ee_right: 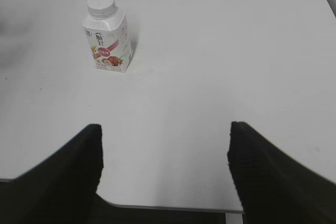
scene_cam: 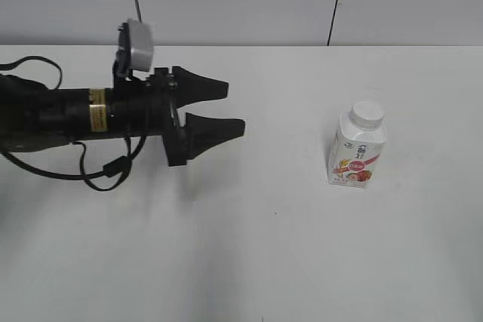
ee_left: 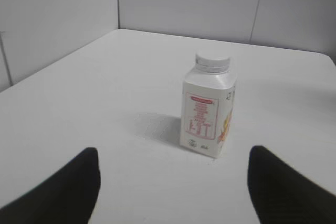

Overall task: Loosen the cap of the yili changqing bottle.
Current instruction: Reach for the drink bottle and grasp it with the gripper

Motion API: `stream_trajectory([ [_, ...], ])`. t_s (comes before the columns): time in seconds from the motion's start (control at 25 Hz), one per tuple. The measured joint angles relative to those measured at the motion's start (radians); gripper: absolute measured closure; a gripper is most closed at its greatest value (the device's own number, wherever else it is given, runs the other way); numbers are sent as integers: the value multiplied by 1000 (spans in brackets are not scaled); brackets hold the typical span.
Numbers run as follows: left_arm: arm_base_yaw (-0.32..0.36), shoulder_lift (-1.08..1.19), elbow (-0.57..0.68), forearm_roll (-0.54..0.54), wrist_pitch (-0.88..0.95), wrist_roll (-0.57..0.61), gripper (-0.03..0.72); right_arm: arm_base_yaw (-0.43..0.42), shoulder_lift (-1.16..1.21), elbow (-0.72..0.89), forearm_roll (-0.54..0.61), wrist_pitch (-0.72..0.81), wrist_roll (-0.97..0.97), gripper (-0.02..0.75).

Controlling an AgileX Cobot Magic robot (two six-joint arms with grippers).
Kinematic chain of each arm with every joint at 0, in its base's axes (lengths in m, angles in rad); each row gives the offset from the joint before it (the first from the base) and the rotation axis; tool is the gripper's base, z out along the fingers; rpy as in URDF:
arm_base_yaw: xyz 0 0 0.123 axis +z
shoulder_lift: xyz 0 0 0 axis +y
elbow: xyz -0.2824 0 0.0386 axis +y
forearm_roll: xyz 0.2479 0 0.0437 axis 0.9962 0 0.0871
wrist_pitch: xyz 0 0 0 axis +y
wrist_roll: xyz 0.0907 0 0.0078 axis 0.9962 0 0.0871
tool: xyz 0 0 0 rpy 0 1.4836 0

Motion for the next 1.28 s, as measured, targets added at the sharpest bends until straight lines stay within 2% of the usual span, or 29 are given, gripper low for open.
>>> stream_trajectory([
  [0.24,-97,94,-134,-8,7,-32,123,0,0,0,0,0,0,152],
  [0.44,-161,161,-210,-61,9,-42,122,0,0,0,0,1,0,152],
  [0.64,-201,212,-260,-113,22,-44,122,0,0,0,0,1,0,152],
  [1.08,-282,295,-400,-125,108,-54,122,0,0,0,0,1,0,152],
  [1.28,-310,339,-475,-128,139,-119,122,0,0,0,0,1,0,152],
])
